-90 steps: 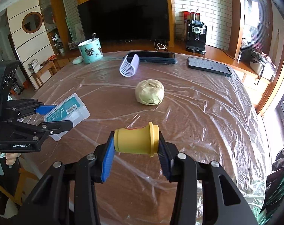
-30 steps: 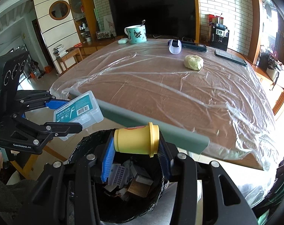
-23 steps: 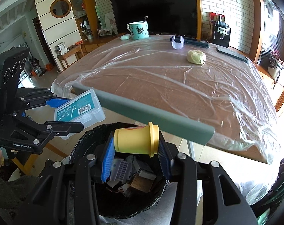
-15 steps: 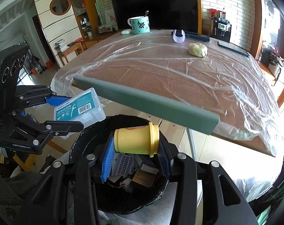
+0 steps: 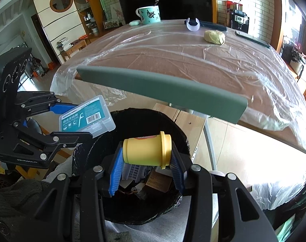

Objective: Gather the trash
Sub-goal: 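Carry the held floss box and yellow cup down over the black bin, then open both tools to drop the floss box and cup into the bin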

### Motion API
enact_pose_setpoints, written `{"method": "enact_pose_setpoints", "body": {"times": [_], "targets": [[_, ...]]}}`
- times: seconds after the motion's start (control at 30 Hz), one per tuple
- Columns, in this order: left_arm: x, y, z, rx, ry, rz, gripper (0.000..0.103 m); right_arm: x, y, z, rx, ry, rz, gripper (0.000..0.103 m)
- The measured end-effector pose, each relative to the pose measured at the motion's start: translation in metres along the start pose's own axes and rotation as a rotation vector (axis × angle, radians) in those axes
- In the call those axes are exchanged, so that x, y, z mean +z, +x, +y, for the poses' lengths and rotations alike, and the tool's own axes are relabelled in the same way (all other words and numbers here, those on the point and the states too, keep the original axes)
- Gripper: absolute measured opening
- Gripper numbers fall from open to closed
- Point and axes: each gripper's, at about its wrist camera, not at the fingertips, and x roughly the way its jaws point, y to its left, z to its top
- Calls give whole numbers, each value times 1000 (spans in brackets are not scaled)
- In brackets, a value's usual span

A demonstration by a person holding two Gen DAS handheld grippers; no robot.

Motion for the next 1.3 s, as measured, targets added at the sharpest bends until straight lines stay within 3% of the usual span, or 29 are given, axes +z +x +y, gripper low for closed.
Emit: {"method": "enact_pose_setpoints", "body": {"times": [1.3], "targets": [[-18, 62, 6, 21, -17, 138, 55, -20, 57, -3, -20, 42, 117, 42]]}}
